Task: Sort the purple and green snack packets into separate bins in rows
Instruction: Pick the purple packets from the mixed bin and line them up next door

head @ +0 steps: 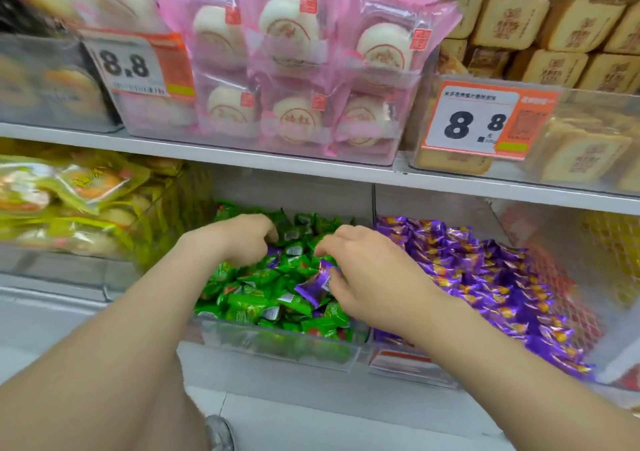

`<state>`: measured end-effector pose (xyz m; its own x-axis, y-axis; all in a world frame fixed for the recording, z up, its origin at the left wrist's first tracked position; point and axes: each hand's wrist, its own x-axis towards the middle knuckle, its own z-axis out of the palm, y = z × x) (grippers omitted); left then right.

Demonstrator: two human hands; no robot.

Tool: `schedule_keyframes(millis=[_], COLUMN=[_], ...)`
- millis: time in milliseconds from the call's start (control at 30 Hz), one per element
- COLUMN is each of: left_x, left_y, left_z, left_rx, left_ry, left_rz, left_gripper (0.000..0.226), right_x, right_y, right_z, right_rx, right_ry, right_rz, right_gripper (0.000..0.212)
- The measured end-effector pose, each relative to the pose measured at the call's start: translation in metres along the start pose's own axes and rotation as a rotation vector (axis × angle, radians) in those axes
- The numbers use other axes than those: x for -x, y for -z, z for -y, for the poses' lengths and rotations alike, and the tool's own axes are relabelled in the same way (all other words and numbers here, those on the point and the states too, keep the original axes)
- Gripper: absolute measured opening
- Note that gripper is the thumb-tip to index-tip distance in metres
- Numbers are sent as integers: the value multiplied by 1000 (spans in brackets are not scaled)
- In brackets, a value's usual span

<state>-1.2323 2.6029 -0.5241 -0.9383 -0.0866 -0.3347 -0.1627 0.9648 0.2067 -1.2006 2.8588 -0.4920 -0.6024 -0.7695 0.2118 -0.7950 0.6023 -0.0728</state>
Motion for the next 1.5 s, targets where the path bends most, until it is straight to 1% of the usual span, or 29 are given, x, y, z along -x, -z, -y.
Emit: schedule_keyframes(millis=[100, 133, 233, 333, 400, 467, 533, 600, 633, 667, 700, 800, 867, 933, 1000, 1033, 1100, 1133, 1233, 1300, 1367, 1400, 1500], left_x=[-8, -10, -14, -16, -16, -13, -11, -9, -9, -7, -6, 0, 3, 3, 3, 2, 2, 3, 10, 19, 31, 37, 56], left_y=[-4, -5, -8, -12, -15, -16, -16, -16, -18, -18, -18, -13, -8, -4, -1, -1, -2, -2, 2, 8, 11, 11, 12], left_z=[2, 2, 5, 8, 7, 6, 10, 13, 14, 14, 14, 15, 18, 21, 22, 23, 23, 21, 11, 2, -7, -12, -29], left_rx=[-11, -11, 36, 170, 220, 238, 240, 208, 174, 128, 74, -80, -68, 31, 105, 149, 247, 284, 412, 530, 624, 663, 764], left_ry=[-27, -27, -32, -35, -30, -21, -31, -38, -38, -37, -32, 6, 24, 21, 1, -17, -70, -105, -187, -258, -331, -362, -438], left_rz=[34, 54, 62, 66, 66, 67, 95, 119, 109, 86, 58, -34, -107, -184, -249, -260, -248, -246, -316, -326, -278, -263, -258], left_gripper=[38, 40, 52, 68, 73, 79, 92, 104, 106, 102, 94, 53, 35, 27, 25, 28, 37, 35, 29, 35, 41, 41, 29], right_x=[-15, -18, -27, -31, -32, -32, -31, -30, -30, -30, -30, -30, -30, -30, -30, -30, -32, -32, -31, -28, -23, -20, -8], right_y=[-7, -9, -16, -18, -16, -14, -12, -12, -12, -12, -11, -12, -13, -14, -15, -16, -15, -13, -4, -1, 1, 3, 12], right_z=[8, 10, 9, 8, 8, 9, 10, 9, 8, 8, 7, 4, 3, 2, 2, 0, -4, -5, -8, -10, -10, -9, -6], right_rx=[64, 86, 149, 109, 63, 20, 2, -16, -32, -50, -66, -113, -132, -155, -181, -193, -236, -279, -415, -481, -652, -760, -1052], right_ry=[-39, -45, -81, -150, -188, -212, -213, -214, -215, -216, -215, -217, -207, -205, -207, -210, -218, -232, -317, -368, -411, -430, -475], right_rz=[91, 118, 167, 165, 131, 111, 108, 95, 85, 77, 69, 50, 29, -1, -35, -53, -102, -133, -188, -219, -227, -233, -240], right_gripper=[36, 36, 35, 36, 34, 33, 31, 28, 27, 26, 25, 23, 21, 18, 16, 16, 18, 18, 16, 12, 13, 16, 18])
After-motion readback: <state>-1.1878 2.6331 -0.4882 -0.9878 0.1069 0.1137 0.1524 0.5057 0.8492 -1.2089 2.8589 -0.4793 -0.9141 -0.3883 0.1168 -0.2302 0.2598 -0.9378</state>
